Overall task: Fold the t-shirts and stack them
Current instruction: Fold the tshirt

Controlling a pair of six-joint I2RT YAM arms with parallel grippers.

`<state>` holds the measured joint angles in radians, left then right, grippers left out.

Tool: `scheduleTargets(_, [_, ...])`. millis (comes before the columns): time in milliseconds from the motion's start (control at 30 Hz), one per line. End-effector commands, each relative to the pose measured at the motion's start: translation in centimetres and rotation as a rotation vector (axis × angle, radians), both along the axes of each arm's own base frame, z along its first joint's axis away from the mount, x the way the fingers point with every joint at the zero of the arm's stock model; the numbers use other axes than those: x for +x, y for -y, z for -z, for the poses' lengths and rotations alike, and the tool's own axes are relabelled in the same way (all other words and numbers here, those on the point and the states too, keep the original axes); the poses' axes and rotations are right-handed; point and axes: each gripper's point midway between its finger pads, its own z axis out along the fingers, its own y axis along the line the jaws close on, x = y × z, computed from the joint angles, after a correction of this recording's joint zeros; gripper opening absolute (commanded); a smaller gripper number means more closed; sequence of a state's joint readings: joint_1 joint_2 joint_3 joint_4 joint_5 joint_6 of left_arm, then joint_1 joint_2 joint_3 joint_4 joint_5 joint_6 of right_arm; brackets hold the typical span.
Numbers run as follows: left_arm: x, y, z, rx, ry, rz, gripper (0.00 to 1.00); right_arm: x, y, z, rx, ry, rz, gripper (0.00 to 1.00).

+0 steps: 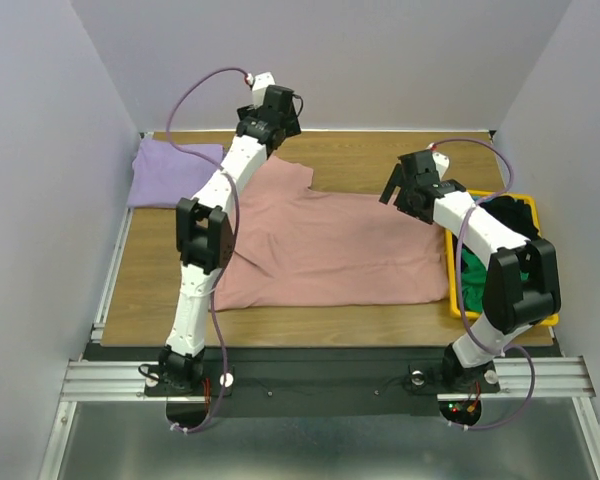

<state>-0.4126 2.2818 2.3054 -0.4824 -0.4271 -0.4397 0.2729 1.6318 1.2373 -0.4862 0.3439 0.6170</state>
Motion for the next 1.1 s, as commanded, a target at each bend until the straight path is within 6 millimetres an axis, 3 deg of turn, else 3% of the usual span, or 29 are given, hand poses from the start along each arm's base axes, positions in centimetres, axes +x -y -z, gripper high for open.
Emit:
scheduleTargets(0, [2.3,0.0,1.2,0.063,-0.007,0.084,0.98,1.4,1.2,-2.2,-0.041,0.071,0.031,1.00])
scheduleTargets(100, [5.0,0.8,2.8,-0.002,0.078,0.086,0.99,1.2,1.3,-2.0,-0.048,0.066,0.023,1.00])
scheduleTargets(167, [6.6,0.9,2.2,-0.030,0.137,0.082,0.98,0.9,1.4,-1.8,-0.050,0.061,0.022,1.00])
scheduleTargets(200, [7.3,0.8,4.2,-0.021,0.122,0.069,0.98,0.8,1.4,-1.8,-0.051,0.061,0.018,1.00])
scheduleTargets(233, [7.9,0.6,3.4,-0.024,0.150,0.050,0.98,0.7,1.5,-1.5,-0.053,0.054,0.015,1.00])
scheduleTargets(300, [8.6,0.1,5.9,-0.009,0.141,0.010,0.98,0.5,1.4,-1.3,-0.052,0.049,0.011,1.00])
scheduleTargets(400, [9.3,-0.5,7.5,-0.009,0.129,-0.005,0.94,0.2,1.5,-0.7,-0.055,0.037,0.006,1.00])
scheduleTargets(567, [9.5,-1.5,12.9,-0.074,0.024,0.010,0.83,0.1,1.4,0.5,-0.047,0.016,0.013,1.00])
scheduleTargets(800, [9.4,-0.9,13.9,-0.114,0.000,0.032,0.70,0.1,1.0,1.2,-0.023,0.001,0.009,1.00])
scheduleTargets(833, [9.3,-0.9,13.9,-0.111,-0.004,0.034,0.60,0.0,1.0,1.2,-0.025,0.003,0.011,1.00])
scheduleTargets(900, [9.0,-0.9,14.3,-0.101,-0.016,0.035,0.51,0.0,1.1,1.1,-0.030,0.006,0.015,1.00])
scheduleTargets(933, [8.8,-1.0,14.3,-0.094,-0.020,0.031,0.40,0.0,1.3,1.0,-0.034,0.008,0.020,1.00])
scheduleTargets(1067, [8.4,-0.5,13.3,-0.036,-0.001,0.047,0.38,-0.1,1.3,1.1,-0.038,0.007,0.019,1.00])
